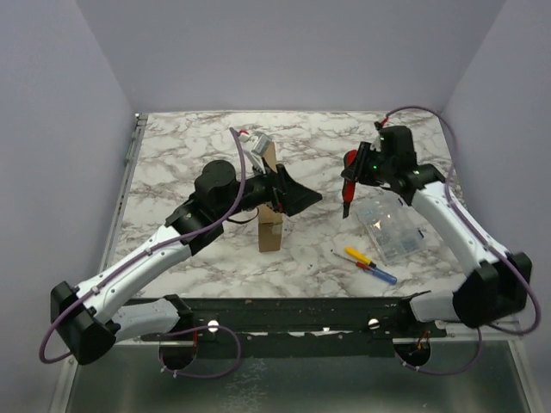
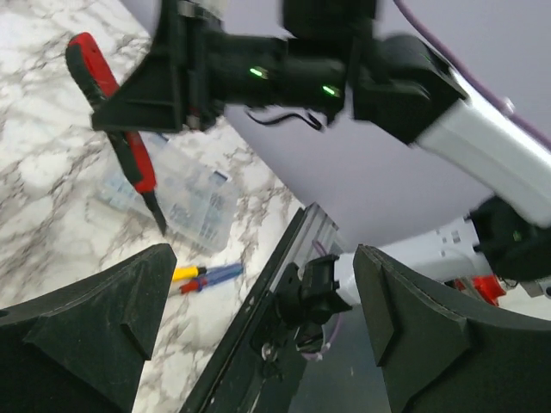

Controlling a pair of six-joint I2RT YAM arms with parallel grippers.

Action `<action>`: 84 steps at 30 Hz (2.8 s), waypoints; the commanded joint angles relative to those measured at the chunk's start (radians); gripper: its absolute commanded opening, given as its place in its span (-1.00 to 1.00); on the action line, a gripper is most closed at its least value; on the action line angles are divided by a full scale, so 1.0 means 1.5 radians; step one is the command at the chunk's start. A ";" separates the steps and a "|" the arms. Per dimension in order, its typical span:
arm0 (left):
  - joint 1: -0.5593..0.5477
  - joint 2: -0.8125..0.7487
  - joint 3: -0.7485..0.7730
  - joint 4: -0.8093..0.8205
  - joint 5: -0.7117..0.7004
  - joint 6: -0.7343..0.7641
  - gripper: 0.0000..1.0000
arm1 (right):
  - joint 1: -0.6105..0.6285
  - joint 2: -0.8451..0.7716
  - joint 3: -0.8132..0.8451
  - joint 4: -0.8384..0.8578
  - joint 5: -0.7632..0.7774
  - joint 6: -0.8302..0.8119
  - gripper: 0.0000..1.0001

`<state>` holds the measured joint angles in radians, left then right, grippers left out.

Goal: Unpack the express box

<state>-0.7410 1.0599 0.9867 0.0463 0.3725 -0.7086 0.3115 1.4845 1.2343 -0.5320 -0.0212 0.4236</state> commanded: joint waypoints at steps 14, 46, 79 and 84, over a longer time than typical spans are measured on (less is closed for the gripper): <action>-0.061 0.101 -0.034 0.421 0.116 -0.128 0.91 | 0.002 -0.552 -0.303 0.434 -0.426 0.127 -0.99; -0.198 0.164 0.002 0.453 -0.012 -0.043 0.01 | 0.003 -0.572 -0.323 0.653 -0.526 0.310 -0.99; -0.261 0.381 0.281 0.082 -0.590 0.352 -1.00 | 0.003 -0.430 0.097 -0.290 0.057 0.169 1.00; -0.270 0.373 0.249 0.078 -0.577 0.378 -1.00 | 0.003 -0.458 0.068 -0.247 0.047 0.126 0.99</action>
<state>-1.1378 1.6283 1.3674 0.1654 -0.4664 -0.2035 0.3149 0.8310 1.3621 -0.9222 0.0238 0.6846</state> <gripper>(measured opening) 0.398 0.997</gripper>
